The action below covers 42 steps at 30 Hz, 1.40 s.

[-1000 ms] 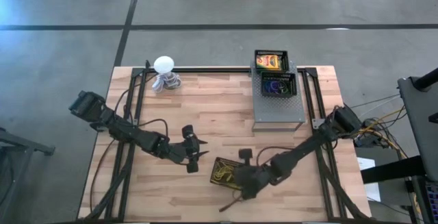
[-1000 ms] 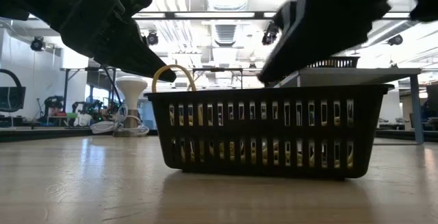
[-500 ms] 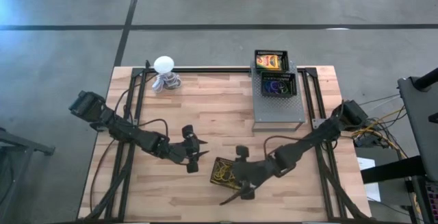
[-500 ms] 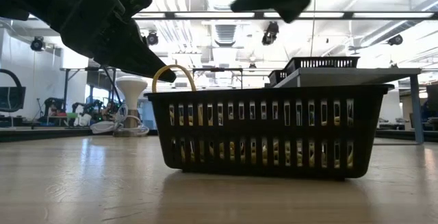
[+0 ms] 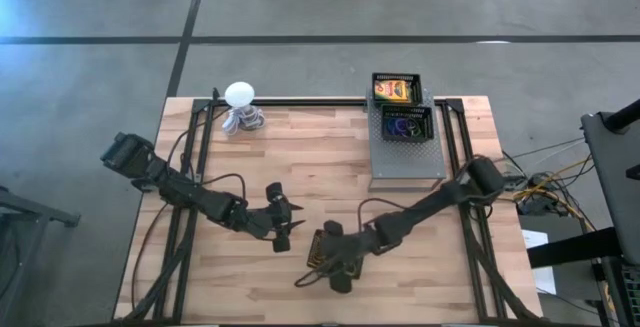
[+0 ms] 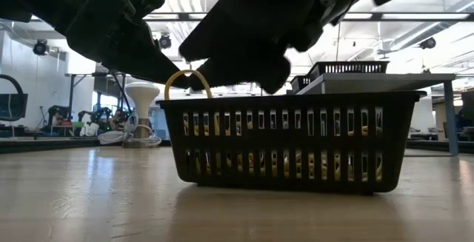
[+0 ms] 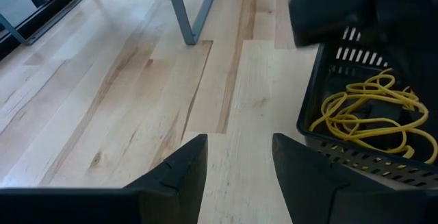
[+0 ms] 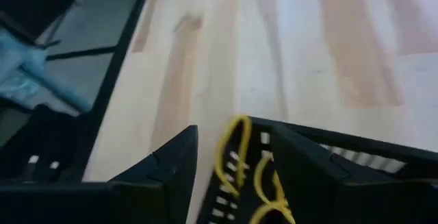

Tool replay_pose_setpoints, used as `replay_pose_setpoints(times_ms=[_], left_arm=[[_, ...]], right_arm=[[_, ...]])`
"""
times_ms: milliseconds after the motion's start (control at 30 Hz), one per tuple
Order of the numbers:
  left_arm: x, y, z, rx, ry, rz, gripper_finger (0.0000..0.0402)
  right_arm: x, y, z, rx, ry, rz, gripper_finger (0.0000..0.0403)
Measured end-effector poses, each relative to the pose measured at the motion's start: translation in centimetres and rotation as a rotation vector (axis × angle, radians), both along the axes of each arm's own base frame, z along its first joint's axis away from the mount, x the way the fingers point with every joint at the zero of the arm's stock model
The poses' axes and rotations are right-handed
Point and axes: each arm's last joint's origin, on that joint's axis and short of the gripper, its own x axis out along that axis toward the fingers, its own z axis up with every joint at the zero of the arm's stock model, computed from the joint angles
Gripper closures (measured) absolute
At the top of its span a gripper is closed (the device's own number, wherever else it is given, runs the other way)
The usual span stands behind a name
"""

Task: Pick & Place Office Desk Supplies
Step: Adjust the black bin on the shelf

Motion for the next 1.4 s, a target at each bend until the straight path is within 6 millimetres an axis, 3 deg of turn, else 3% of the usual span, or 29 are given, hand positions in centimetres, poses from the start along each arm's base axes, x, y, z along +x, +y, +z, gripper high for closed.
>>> replay_pose_setpoints(times_ms=[200, 433, 600, 767, 967, 1200, 1400], left_arm=[[0.0, 0.0, 0.0, 0.000, 0.000, 0.000, 0.0233], [0.0, 0.0, 0.0, 0.000, 0.001, 0.000, 0.0233], [0.0, 0.0, 0.0, 0.002, 0.005, 0.000, 0.0233], [0.0, 0.0, -0.1, 0.003, 0.007, 0.000, 0.0233], [0.0, 0.0, -0.1, 0.003, 0.007, 0.000, 0.0233], [-0.1, 0.0, -0.1, 0.004, 0.008, -0.001, 0.0233], [-0.3, 0.1, -0.4, 0.008, 0.012, 0.003, 0.0233]], right_arm=[[1.1, 0.2, -1.1, 0.002, 0.055, 0.038, 0.0254], [0.6, -0.2, 1.1, -0.079, 0.053, 0.009, 0.0379], [-0.7, -0.8, 2.1, -0.145, 0.119, -0.067, 0.0393], [-2.5, -1.3, 1.2, -0.200, 0.305, -0.127, 0.0394], [-2.9, -0.9, 2.2, -0.178, 0.321, -0.116, 0.0383], [-3.3, -0.8, 4.3, -0.133, 0.321, -0.091, 0.0304], [-5.9, -0.2, 4.9, -0.137, 0.457, -0.216, 0.0255]])
